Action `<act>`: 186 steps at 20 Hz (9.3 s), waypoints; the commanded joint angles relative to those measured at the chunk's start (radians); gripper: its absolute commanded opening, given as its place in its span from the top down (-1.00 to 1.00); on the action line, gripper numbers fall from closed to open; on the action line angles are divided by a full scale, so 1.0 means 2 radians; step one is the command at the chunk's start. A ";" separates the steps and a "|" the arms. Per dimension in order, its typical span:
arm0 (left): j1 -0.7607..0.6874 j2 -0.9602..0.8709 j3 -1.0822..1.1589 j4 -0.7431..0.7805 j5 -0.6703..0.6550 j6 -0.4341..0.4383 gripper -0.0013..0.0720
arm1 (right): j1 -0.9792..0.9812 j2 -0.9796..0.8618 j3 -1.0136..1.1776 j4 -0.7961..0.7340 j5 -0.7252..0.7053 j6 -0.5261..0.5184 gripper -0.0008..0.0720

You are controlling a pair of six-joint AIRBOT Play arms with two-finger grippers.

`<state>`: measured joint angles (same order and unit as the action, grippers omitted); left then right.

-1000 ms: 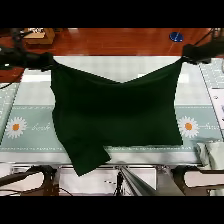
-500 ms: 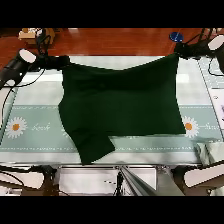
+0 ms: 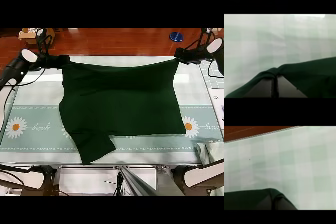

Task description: Fold the shirts.

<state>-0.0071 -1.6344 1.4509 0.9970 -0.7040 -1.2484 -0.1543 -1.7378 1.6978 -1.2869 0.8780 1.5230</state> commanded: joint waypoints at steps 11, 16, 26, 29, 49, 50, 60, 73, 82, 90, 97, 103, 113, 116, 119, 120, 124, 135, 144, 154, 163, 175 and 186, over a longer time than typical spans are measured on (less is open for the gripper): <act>0.010 0.030 -0.034 0.104 -0.284 -0.063 0.92 | -0.001 0.008 -0.001 -0.071 0.231 0.001 0.92; 0.016 0.011 -0.041 0.093 -0.268 -0.065 0.92 | 0.000 -0.020 -0.001 -0.068 0.229 0.002 0.92; 0.087 0.075 -0.051 0.074 -0.407 -0.066 -0.63 | -0.052 0.053 -0.005 -0.083 0.345 -0.063 -0.11; 0.133 0.201 -0.189 0.072 -0.355 -0.040 -0.63 | -0.105 0.128 -0.077 -0.059 0.336 -0.074 -0.10; 0.153 0.232 -0.522 -0.099 -0.262 0.095 -0.29 | -0.196 0.274 -0.305 0.011 0.302 -0.100 -0.10; 0.142 0.224 -0.522 -0.099 -0.255 0.095 -0.29 | -0.196 0.274 -0.305 0.011 0.301 -0.100 -0.10; 0.056 0.190 -0.522 -0.161 -0.162 0.097 0.92 | -0.196 0.274 -0.305 -0.011 0.315 -0.095 -0.20; 0.060 0.207 -0.522 -0.157 -0.207 0.100 0.92 | -0.326 0.274 -0.487 0.084 0.238 -0.116 -0.37; 0.060 0.210 -0.522 -0.158 -0.208 0.100 0.92 | -0.317 0.274 -0.551 0.132 0.159 -0.146 -0.18; 0.060 0.213 -0.518 -0.159 -0.210 0.100 0.92 | -0.186 0.234 -0.546 0.142 0.140 -0.133 0.89; 0.059 0.278 -0.365 -0.180 -0.276 0.106 0.92 | -0.178 0.332 -0.397 0.179 0.221 -0.160 0.91; 0.059 0.237 -0.241 -0.181 -0.200 0.093 0.92 | -0.079 0.329 -0.366 0.183 0.012 -0.107 0.92; 0.067 0.046 -0.086 -0.181 -0.177 0.092 0.92 | -0.005 0.120 -0.221 0.183 -0.117 -0.051 0.92; 0.067 0.006 -0.031 -0.181 -0.177 0.080 0.92 | -0.006 0.081 -0.191 0.182 -0.120 -0.049 0.92; 0.067 -0.021 0.006 -0.181 -0.179 0.072 0.92 | -0.006 0.066 -0.186 0.181 -0.136 -0.049 0.92; 0.067 -0.027 0.013 -0.181 -0.179 0.072 0.92 | -0.006 0.063 -0.186 0.181 -0.141 -0.049 0.92; 0.070 -0.059 0.016 -0.181 -0.190 0.072 0.92 | -0.003 0.052 -0.186 0.177 -0.136 -0.049 0.92; 0.104 -0.099 0.016 -0.175 -0.221 0.048 -0.20 | -0.002 0.043 -0.186 0.058 -0.064 -0.042 0.74; 0.171 -0.048 0.016 -0.175 -0.351 0.038 -0.02 | -0.061 0.071 -0.186 -0.004 -0.019 0.045 -0.22; 0.124 -0.041 0.016 -0.175 -0.336 0.043 0.12 | -0.084 -0.047 -0.186 0.299 -0.011 -0.048 -0.65; 0.101 -0.041 0.016 -0.182 -0.296 0.042 0.15 | -0.040 -0.046 -0.186 0.378 -0.084 -0.116 0.91; -0.048 -0.047 0.016 -0.320 -0.241 0.055 0.92 | -0.040 0.199 -0.186 0.335 0.068 -0.138 0.91; -0.242 -0.104 0.016 -0.320 -0.152 0.032 0.92 | -0.040 0.340 -0.186 0.288 0.160 -0.081 0.91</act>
<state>-0.4164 -1.8133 1.4822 0.3569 -1.0615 -1.1595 -0.2344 -1.1152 1.3258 -0.6960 1.1435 1.3289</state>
